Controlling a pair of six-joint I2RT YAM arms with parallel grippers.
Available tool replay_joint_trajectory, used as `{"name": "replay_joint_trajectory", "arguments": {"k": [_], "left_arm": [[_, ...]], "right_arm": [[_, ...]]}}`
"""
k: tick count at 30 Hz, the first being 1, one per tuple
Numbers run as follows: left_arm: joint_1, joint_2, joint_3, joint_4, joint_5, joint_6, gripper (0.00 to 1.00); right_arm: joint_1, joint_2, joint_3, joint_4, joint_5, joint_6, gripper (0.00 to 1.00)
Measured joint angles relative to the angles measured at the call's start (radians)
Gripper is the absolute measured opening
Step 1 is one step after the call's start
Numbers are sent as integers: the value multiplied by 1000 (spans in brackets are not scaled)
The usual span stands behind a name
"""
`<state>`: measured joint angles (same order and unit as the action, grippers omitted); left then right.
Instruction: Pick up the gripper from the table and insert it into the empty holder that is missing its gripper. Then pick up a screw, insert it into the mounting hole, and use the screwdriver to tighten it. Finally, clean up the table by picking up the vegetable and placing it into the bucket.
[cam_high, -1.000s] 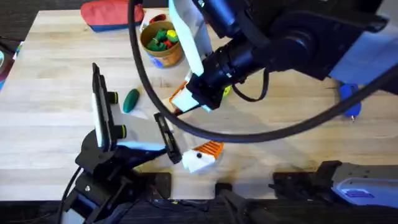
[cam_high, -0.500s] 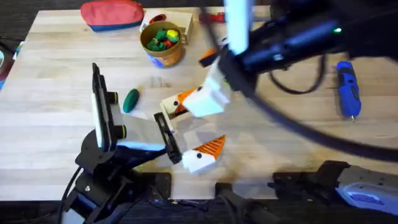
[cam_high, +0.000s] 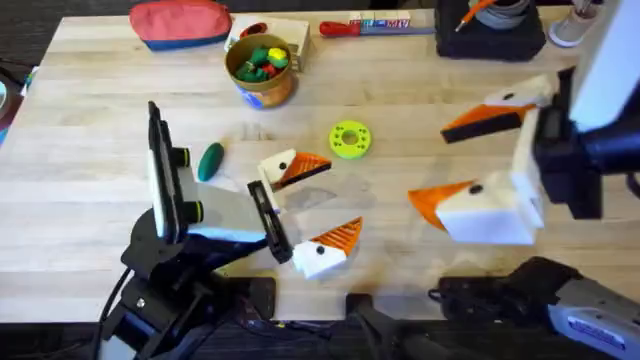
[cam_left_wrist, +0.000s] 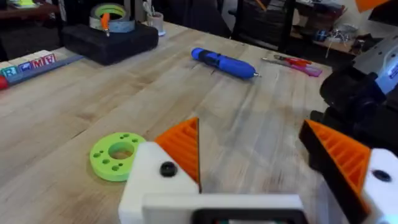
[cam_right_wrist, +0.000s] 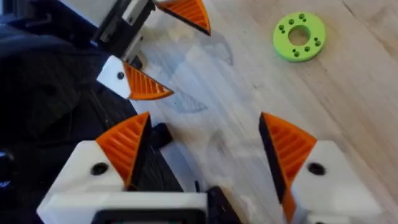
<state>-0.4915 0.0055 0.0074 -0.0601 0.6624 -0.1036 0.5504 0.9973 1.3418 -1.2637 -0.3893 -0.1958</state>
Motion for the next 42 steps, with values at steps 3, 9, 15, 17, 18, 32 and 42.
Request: {"name": "replay_joint_trajectory", "arguments": {"k": [3, 9, 15, 17, 18, 32, 42], "left_arm": [[0, 0, 0, 0, 0, 0, 955], [0, 0, 0, 0, 0, 3, 644], [0, 0, 0, 0, 0, 4, 297], [0, 0, 0, 0, 0, 3, 209], [0, 0, 0, 0, 0, 6, 154], [0, 0, 0, 0, 0, 8, 6], [0, 0, 0, 0, 0, 8, 5]], "right_arm": [[-2, -19, 0, -46, 0, -35, 991], [-2, -22, 0, -68, 0, -69, 991], [-2, -16, 0, -69, 0, -75, 991], [-2, -9, 0, -69, 0, -75, 991], [-2, -4, 0, -69, 0, -75, 991], [-14, 93, 0, -52, 33, -55, 991], [-413, 111, -52, 96, 259, 63, 992]]}}
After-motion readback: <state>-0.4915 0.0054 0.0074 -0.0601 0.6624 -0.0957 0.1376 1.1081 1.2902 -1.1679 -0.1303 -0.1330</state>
